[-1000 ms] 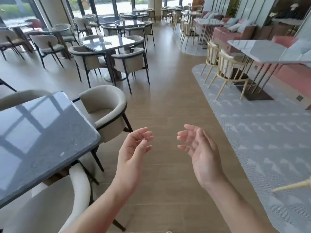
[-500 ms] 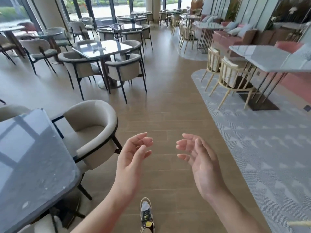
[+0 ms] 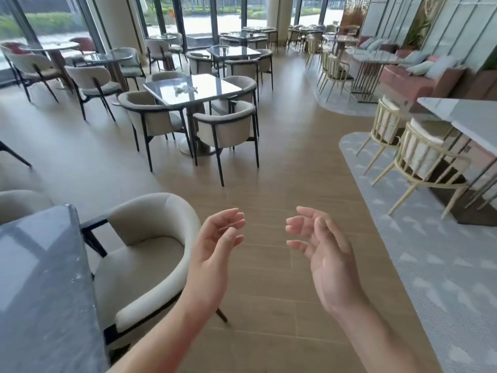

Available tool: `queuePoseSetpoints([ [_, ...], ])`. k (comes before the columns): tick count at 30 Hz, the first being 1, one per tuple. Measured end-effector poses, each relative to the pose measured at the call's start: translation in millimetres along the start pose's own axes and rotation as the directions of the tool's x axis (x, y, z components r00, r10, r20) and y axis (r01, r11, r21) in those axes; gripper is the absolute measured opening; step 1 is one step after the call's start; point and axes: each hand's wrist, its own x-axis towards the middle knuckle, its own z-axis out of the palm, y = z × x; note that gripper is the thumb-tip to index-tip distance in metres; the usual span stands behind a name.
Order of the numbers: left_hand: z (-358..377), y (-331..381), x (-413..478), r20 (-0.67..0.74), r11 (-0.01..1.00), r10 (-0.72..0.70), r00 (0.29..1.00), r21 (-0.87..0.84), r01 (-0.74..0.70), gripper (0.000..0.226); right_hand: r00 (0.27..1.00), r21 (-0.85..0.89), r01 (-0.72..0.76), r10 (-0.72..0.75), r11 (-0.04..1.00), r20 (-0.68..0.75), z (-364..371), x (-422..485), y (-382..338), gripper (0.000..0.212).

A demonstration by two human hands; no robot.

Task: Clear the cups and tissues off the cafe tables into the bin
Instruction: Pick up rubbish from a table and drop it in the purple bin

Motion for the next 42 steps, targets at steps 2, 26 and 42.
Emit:
queuePoseSetpoints([
  [2,-3,-7,32,-0.018,1.0,0.009,1.0,0.022,-0.008,0.031,1.0,0.009,-0.006,0.006,1.0,0.008,5,34,8,0.062],
  [26,54,-122,477,-0.31,0.993,0.065,0.948,0.114,-0.031,0.038,0.941,0.035,-0.108,0.091,0.994,0.327,46,548,98,0.063],
  [42,-56,-188,747,-0.415,0.996,0.076,0.907,0.074,-0.05,0.037,0.903,-0.015,-0.134,0.128,0.991,0.41,215,804,191,0.064],
])
